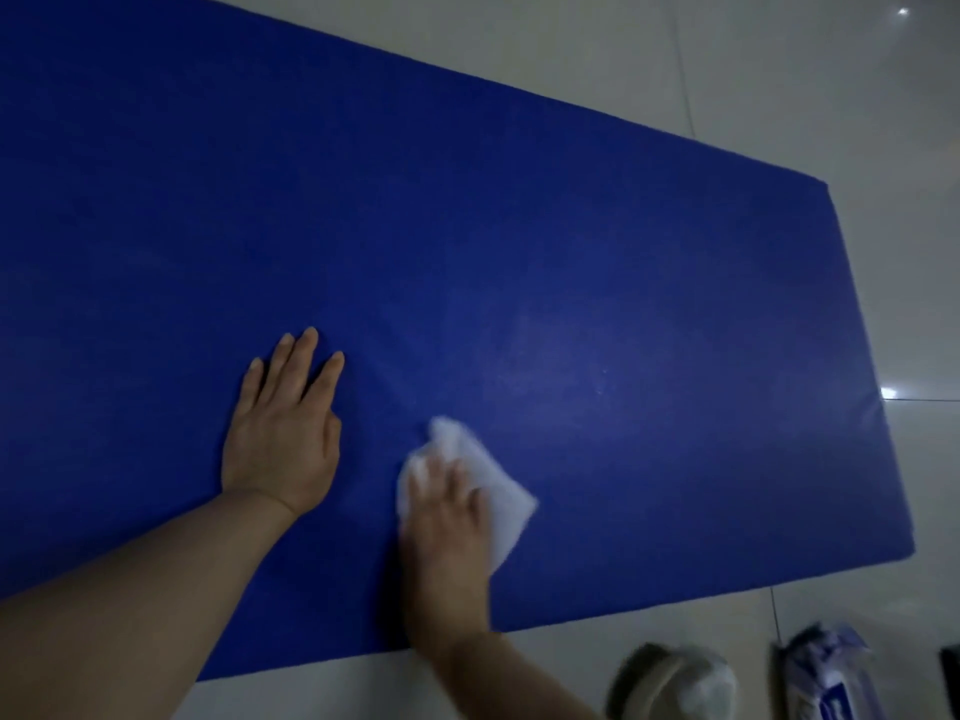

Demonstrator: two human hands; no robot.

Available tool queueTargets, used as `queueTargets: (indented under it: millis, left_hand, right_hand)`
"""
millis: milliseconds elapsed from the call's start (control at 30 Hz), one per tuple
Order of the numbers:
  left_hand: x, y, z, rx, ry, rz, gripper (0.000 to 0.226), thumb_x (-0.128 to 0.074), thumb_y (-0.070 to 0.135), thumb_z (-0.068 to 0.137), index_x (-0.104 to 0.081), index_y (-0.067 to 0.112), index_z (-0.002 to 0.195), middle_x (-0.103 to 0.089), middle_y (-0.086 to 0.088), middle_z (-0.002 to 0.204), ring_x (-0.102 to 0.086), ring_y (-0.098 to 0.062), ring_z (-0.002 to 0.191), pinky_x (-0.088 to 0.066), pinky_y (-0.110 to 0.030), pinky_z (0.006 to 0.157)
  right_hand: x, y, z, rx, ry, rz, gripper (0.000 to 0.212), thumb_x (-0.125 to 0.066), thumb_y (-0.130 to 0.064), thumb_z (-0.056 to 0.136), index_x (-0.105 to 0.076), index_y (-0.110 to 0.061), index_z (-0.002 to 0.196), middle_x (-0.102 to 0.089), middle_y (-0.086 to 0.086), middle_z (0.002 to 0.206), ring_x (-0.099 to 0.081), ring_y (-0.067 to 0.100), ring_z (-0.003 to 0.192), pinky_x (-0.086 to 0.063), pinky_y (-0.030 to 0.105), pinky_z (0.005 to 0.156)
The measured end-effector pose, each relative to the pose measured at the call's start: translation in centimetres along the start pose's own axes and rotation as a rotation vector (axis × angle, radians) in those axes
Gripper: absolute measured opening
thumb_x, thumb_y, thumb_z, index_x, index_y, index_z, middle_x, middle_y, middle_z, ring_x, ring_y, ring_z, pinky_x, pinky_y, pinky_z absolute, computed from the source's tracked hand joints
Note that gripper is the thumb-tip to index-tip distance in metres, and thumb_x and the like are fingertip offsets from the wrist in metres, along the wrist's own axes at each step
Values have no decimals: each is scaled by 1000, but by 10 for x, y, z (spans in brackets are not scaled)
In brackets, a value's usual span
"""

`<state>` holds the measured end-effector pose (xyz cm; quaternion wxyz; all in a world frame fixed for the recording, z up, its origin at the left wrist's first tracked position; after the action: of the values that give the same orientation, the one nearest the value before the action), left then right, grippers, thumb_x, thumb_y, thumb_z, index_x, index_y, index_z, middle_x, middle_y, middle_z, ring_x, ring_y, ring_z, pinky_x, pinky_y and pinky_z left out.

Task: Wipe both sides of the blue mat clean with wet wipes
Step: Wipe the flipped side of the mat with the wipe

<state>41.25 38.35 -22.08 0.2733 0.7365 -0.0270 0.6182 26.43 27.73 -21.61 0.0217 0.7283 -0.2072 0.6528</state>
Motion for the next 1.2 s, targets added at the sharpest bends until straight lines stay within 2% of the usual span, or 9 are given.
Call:
queueTargets:
  millis: [100, 233, 333, 633, 767, 900, 1000, 1100, 1200]
  left_hand:
    - [0, 0, 0, -1, -6, 4, 55, -56, 4, 86, -45, 2, 140, -27, -17, 155, -21, -32, 144, 11, -27, 117]
    - [2, 1, 1, -6, 21, 4, 54, -51, 6, 89, -43, 3, 141, -25, -16, 156, -19, -31, 145, 10, -28, 118]
    - [3, 2, 1, -7, 39, 0, 53, -47, 7, 90, -42, 4, 142, -25, -16, 156, -20, -30, 145, 4, -33, 120]
    - [-1, 9, -14, 16, 145, -9, 52, -58, 3, 84, -50, 2, 136, -36, -20, 150, -30, -35, 140, -20, -50, 115]
    - [-13, 29, -66, 119, 90, -19, 58, -58, 8, 86, -45, 10, 142, -26, -15, 156, -23, -31, 144, -11, -46, 117]
    - [-17, 26, -88, 229, 25, -21, 61, -45, 18, 95, -24, 20, 152, -2, -8, 162, -1, -24, 149, 4, -39, 118]
    - [-14, 24, -83, 244, 20, -13, 60, -52, 14, 90, -35, 16, 148, -13, -11, 160, -11, -26, 148, -3, -41, 118]
    - [-13, 27, -81, 234, 22, -28, 58, -48, 14, 93, -34, 15, 149, -12, -11, 161, -8, -26, 148, 2, -37, 118]
    - [-13, 27, -81, 219, 36, -35, 56, -46, 14, 94, -34, 15, 149, -12, -10, 161, -8, -25, 148, 2, -37, 119]
  right_hand:
    - [3, -16, -10, 163, -28, 81, 59, -39, -24, 90, -25, -21, 148, -26, -4, 154, -20, 18, 144, -21, 40, 112]
    - [23, 92, 27, -185, -20, -76, 75, -40, -36, 93, 1, -17, 152, 5, 6, 160, -3, 29, 147, -11, 40, 119]
    - [29, 118, 30, -304, 97, 3, 55, -12, -33, 98, -8, -19, 152, 1, -6, 158, -2, 16, 147, -7, 34, 118]
    - [22, 116, 27, -290, 150, 51, 53, -13, -32, 100, -13, -18, 151, -5, -11, 155, 1, 5, 144, 6, 21, 117]
    - [20, 113, 20, -383, 107, 9, 51, -24, -19, 103, -13, -14, 152, -7, -2, 160, -2, 15, 147, 2, 30, 119]
    - [14, 46, -7, -285, 14, 70, 55, -38, -13, 94, -25, -3, 147, -17, 16, 156, -17, 32, 143, -22, 52, 114]
    - [-4, -7, -38, 7, -34, 84, 55, -36, -23, 91, -33, -14, 145, -31, 7, 153, -33, 27, 139, -28, 44, 111]
    - [2, 17, -36, 132, -30, 109, 54, -39, -24, 91, -34, -17, 144, -40, 1, 149, -38, 20, 137, -28, 37, 112]
    - [31, 126, -32, -244, 68, 105, 49, -43, -23, 99, -30, -29, 146, -34, -7, 151, -32, 7, 139, -22, 24, 116]
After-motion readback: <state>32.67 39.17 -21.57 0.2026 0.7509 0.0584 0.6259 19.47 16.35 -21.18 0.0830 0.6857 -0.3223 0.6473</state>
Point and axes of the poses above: each hand's wrist, its own z-axis towards the middle knuckle, its own x-axis out of the back of the hand, y = z × x, the point moved 8 cm from there along z, towards the middle knuckle
